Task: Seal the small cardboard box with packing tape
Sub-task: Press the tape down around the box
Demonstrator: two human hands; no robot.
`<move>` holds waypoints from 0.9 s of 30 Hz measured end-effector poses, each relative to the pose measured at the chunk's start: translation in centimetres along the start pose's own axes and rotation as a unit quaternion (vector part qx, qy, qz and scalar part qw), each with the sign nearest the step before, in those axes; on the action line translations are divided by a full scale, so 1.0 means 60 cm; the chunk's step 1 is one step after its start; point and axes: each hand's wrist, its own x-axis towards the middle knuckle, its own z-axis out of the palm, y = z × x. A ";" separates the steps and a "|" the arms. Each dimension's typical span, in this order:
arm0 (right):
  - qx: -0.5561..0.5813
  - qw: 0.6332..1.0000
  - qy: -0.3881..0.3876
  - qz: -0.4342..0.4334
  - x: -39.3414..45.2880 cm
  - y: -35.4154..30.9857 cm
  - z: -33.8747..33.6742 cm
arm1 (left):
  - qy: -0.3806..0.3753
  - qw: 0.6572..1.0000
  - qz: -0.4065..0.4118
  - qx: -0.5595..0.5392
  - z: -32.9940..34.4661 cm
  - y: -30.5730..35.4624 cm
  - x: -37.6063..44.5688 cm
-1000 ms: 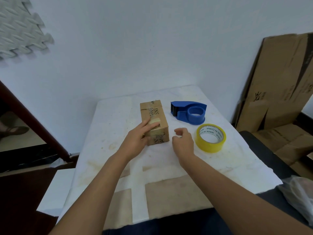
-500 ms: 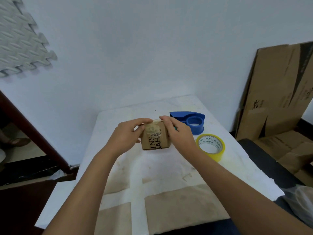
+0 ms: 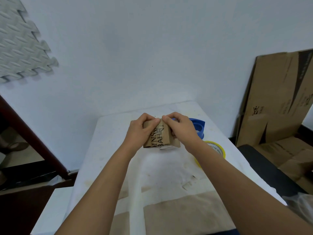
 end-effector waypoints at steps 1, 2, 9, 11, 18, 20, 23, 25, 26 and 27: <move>0.001 1.000 0.003 0.001 0.003 0.001 -0.001 | -0.008 0.999 -0.014 -0.029 0.006 0.000 0.000; 0.005 1.000 0.003 0.002 0.006 0.001 -0.004 | -0.015 0.999 -0.022 -0.045 0.011 -0.002 0.001; 0.045 0.999 0.003 0.021 0.018 0.015 -0.025 | -0.099 0.995 -0.008 -0.028 0.016 -0.002 0.013; 0.057 0.998 0.007 0.026 0.019 0.018 -0.031 | -0.124 0.992 0.007 -0.016 0.021 0.000 0.016; 0.078 0.996 0.000 0.035 0.010 0.027 -0.045 | -0.204 0.979 0.007 0.017 0.016 0.000 0.021; 0.072 0.997 -0.006 0.030 0.006 0.025 -0.046 | -0.232 0.973 -0.014 0.017 0.008 0.001 0.022; 0.034 0.999 -0.032 -0.002 -0.001 0.022 -0.050 | -0.267 0.963 -0.041 0.010 -0.007 0.007 0.022; -0.044 0.997 -0.053 -0.033 -0.006 0.018 -0.052 | -0.268 0.962 -0.050 0.013 -0.016 0.010 0.023; -0.083 0.994 -0.061 -0.043 -0.007 0.014 -0.052 | -0.266 0.962 -0.054 0.017 -0.019 0.011 0.024; -0.111 0.990 -0.066 -0.049 -0.007 0.010 -0.052 | -0.266 0.962 -0.059 0.022 -0.021 0.012 0.025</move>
